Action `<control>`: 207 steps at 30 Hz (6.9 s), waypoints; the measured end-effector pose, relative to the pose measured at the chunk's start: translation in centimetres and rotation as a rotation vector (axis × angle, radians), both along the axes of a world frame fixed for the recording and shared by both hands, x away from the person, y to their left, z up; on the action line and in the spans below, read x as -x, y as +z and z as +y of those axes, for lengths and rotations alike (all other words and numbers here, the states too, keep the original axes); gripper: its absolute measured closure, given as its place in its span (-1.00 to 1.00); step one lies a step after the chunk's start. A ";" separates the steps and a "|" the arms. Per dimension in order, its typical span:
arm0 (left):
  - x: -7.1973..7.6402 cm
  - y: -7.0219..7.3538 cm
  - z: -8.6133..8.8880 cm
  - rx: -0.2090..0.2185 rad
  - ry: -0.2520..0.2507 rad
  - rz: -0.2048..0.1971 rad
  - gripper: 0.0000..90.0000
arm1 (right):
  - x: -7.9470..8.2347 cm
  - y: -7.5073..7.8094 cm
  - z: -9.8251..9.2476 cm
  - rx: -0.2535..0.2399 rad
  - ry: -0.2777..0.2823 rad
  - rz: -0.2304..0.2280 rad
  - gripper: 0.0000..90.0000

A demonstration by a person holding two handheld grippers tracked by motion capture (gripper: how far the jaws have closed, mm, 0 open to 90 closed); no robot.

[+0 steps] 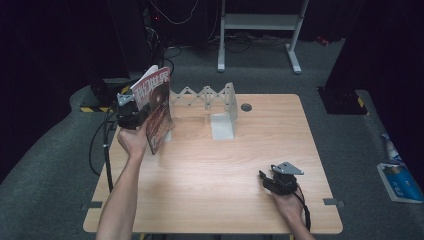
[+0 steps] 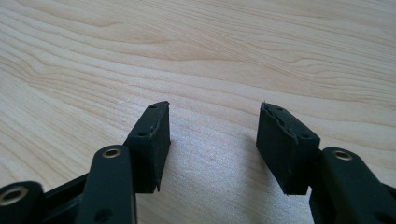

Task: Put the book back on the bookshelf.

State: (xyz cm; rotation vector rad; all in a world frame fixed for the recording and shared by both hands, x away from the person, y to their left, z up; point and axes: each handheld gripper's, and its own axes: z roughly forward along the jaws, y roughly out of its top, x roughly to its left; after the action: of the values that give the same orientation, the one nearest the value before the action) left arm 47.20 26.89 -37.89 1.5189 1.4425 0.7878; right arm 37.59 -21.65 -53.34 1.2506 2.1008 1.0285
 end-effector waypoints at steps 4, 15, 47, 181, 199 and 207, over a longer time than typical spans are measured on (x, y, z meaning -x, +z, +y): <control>0.0 -0.7 -0.1 -0.010 -0.006 -0.014 0.86 | 0.0 0.0 0.0 -0.001 0.000 0.000 -0.01; -0.3 -0.2 0.3 -0.071 -0.059 0.095 0.81 | 0.0 0.0 0.0 -0.002 0.003 0.001 -0.01; -0.1 -0.2 0.7 0.029 -0.044 0.088 0.87 | 0.0 0.0 0.0 0.001 0.010 -0.002 -0.01; 6.1 0.8 3.3 -0.044 -0.056 0.121 -0.04 | 0.0 0.0 0.0 -0.005 0.020 0.004 -0.02; 7.9 0.4 3.1 -0.026 -0.088 0.102 -0.05 | 0.0 0.0 0.0 -0.004 0.020 0.005 -0.02; 8.5 0.1 2.8 -0.010 -0.107 0.094 -0.06 | 0.0 0.0 0.0 -0.005 0.019 0.005 -0.02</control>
State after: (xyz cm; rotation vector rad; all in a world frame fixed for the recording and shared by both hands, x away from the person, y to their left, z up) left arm 38.75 29.67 -37.74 1.6457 1.4145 0.6682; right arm 37.56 -21.64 -53.33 1.2389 2.1196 1.0399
